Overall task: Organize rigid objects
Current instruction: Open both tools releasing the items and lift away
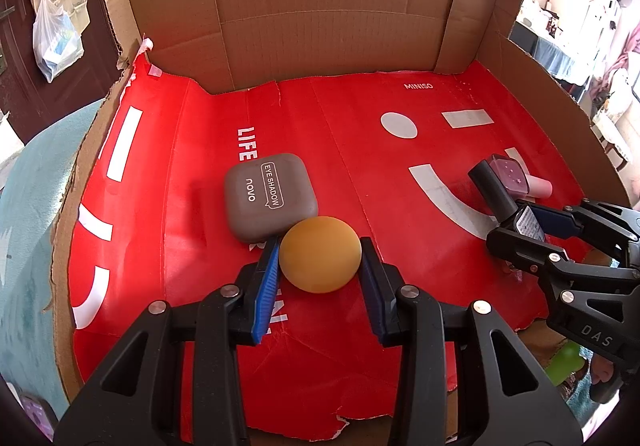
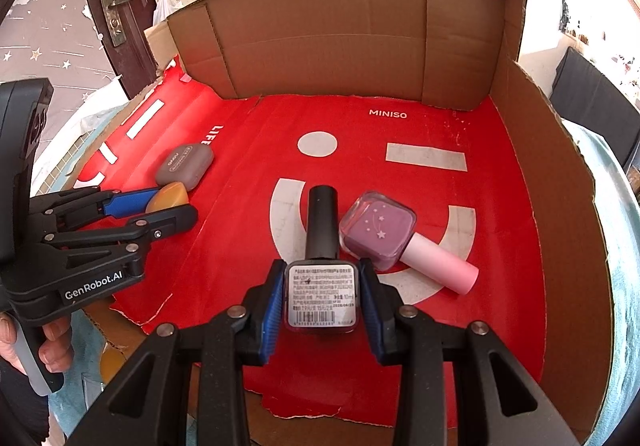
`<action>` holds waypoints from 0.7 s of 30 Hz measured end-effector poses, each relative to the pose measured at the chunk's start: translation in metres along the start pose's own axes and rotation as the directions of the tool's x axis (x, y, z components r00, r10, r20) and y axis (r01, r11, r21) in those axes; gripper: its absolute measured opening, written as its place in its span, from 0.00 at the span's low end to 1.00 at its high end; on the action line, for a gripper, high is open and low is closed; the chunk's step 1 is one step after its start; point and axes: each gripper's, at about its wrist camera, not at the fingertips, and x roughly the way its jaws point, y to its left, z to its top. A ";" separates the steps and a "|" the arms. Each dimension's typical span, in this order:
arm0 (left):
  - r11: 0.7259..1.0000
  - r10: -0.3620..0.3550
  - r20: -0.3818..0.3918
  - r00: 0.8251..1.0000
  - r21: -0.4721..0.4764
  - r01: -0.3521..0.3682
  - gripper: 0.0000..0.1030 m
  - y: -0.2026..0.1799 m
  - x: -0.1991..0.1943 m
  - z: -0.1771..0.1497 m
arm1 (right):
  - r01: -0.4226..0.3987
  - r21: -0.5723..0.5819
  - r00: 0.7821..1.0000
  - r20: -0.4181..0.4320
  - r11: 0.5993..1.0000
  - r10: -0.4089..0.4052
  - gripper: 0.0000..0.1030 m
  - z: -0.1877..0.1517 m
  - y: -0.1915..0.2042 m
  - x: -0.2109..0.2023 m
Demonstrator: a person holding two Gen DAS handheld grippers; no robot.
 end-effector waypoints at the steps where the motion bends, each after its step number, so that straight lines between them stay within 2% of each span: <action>1: 1.000 0.003 0.000 1.000 0.000 -0.003 0.37 0.000 0.000 0.000 | -0.001 0.001 1.000 0.001 1.000 0.001 0.37 0.000 0.000 0.000; 4: 1.000 0.018 0.002 1.000 0.003 -0.018 0.45 0.000 0.002 -0.001 | -0.003 0.003 1.000 0.004 1.000 0.003 0.37 -0.001 0.000 0.000; 16: 0.996 0.083 0.070 0.994 0.019 -0.084 0.64 0.000 -0.016 -0.006 | -0.006 0.018 1.000 0.023 1.000 0.005 0.39 -0.005 -0.003 -0.008; 18: 0.996 0.090 0.078 0.993 0.021 -0.092 0.67 -0.001 -0.019 -0.007 | -0.001 0.018 0.999 0.042 1.000 0.000 0.47 -0.005 -0.002 -0.014; 21: 0.995 0.092 0.092 0.992 0.019 -0.094 0.71 -0.002 -0.026 -0.009 | 0.000 0.015 0.998 0.069 1.000 -0.001 0.52 -0.005 0.000 -0.025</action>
